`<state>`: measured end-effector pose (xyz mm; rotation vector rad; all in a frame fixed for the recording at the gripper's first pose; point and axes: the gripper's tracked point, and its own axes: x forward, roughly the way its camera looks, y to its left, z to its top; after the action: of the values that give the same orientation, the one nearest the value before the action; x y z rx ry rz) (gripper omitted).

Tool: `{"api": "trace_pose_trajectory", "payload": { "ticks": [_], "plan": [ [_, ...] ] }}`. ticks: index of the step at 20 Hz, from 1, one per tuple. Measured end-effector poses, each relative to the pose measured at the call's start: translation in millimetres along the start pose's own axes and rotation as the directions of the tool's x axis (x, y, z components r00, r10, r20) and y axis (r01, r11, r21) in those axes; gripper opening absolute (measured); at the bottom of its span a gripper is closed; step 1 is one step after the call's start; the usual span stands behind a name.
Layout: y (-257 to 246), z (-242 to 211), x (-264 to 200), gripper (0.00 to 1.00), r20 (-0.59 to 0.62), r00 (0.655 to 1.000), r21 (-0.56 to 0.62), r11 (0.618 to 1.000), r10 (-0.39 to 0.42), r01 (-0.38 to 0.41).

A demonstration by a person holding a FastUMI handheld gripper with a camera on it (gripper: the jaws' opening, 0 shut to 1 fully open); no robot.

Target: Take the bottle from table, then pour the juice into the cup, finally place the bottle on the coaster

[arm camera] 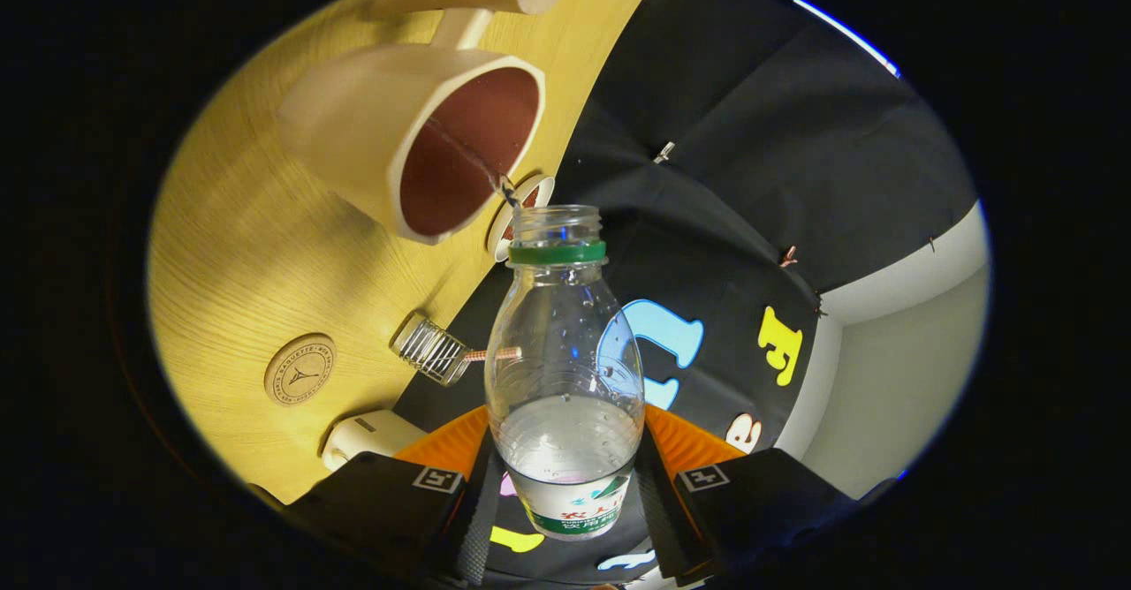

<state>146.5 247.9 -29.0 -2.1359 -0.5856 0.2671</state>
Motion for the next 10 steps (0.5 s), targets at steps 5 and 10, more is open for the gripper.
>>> {"api": "trace_pose_trajectory", "payload": {
  "ticks": [5, 10],
  "plan": [
    [-3, 3, -2, 0.73, 0.021, 1.000, -0.063, 0.998, -0.021, 0.023],
    [-13, 16, -2, 0.73, 0.044, 0.998, -0.111, 0.993, -0.043, 0.048]
  ]
}}
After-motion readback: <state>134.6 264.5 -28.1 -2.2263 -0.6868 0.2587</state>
